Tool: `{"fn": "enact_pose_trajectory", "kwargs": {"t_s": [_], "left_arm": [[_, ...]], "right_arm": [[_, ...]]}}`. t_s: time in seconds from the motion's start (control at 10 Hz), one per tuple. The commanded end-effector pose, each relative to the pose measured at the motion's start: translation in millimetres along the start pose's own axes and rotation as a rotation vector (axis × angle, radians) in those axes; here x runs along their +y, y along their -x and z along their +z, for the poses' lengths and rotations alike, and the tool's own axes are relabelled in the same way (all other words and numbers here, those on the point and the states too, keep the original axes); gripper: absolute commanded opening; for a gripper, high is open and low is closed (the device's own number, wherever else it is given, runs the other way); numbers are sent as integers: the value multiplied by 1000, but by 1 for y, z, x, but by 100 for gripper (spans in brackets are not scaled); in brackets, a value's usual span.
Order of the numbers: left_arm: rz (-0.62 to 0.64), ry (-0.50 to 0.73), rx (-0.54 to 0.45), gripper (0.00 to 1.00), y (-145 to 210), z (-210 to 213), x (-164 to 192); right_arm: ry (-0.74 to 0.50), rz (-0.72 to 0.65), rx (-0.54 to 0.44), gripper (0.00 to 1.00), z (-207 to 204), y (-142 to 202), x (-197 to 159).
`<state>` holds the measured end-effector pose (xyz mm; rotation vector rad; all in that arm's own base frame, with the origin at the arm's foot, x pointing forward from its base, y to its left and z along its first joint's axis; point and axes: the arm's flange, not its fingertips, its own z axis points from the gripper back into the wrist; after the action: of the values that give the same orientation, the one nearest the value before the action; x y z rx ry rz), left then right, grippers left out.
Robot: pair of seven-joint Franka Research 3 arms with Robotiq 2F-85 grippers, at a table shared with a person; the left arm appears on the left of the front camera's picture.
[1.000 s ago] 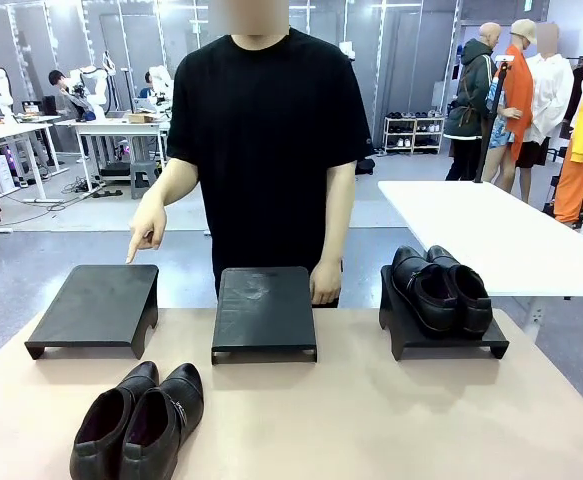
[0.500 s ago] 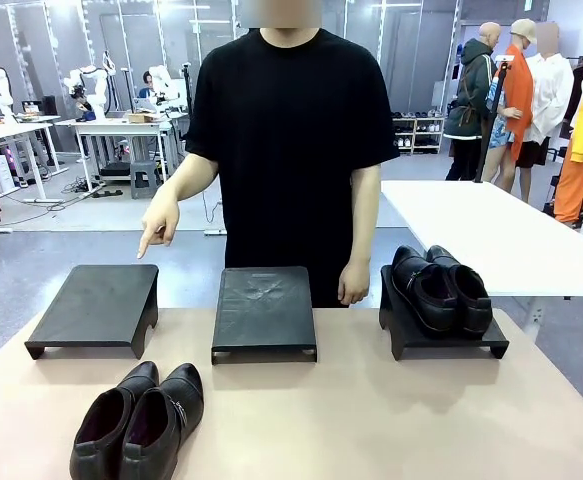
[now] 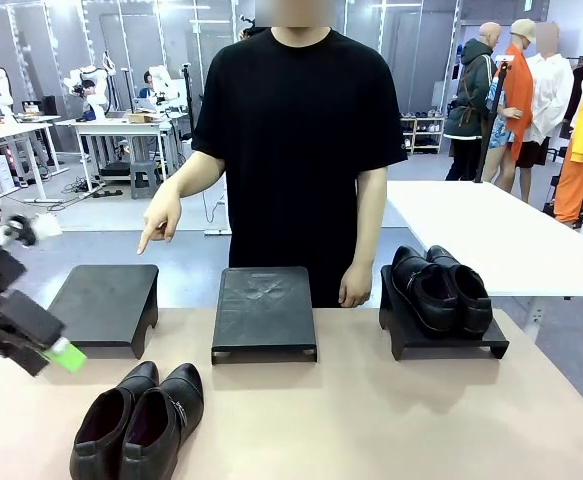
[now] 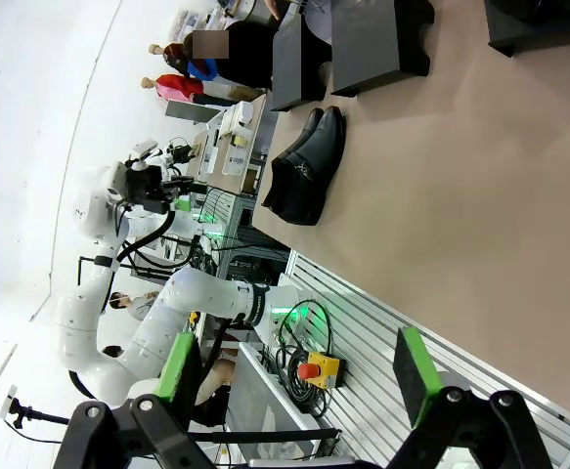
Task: Place the shoes on the stand as instructed by the person.
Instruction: Pick up another pair of Shoes and place it on the Shoes Stand indicated by the person.
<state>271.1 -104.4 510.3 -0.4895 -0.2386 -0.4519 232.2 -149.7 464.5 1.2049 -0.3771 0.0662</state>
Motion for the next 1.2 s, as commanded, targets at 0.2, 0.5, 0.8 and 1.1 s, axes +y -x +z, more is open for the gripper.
{"fn": "enact_pose_trajectory", "kwargs": {"t_s": [0.2, 0.5, 0.8, 1.1], "left_arm": [[61, -192, 85, 100, -36, -58, 2], [61, -138, 86, 100, -30, -67, 9], [43, -194, 92, 100, -34, -73, 0], [130, -202, 91, 100, -32, -83, 10]], "right_arm": [[-9, -11, -5, 100, 2, -1, 2], [-9, -11, -5, 100, 2, -1, 2], [-9, -11, -5, 100, 2, -1, 2], [-9, -11, -5, 100, 2, -1, 2]]}}
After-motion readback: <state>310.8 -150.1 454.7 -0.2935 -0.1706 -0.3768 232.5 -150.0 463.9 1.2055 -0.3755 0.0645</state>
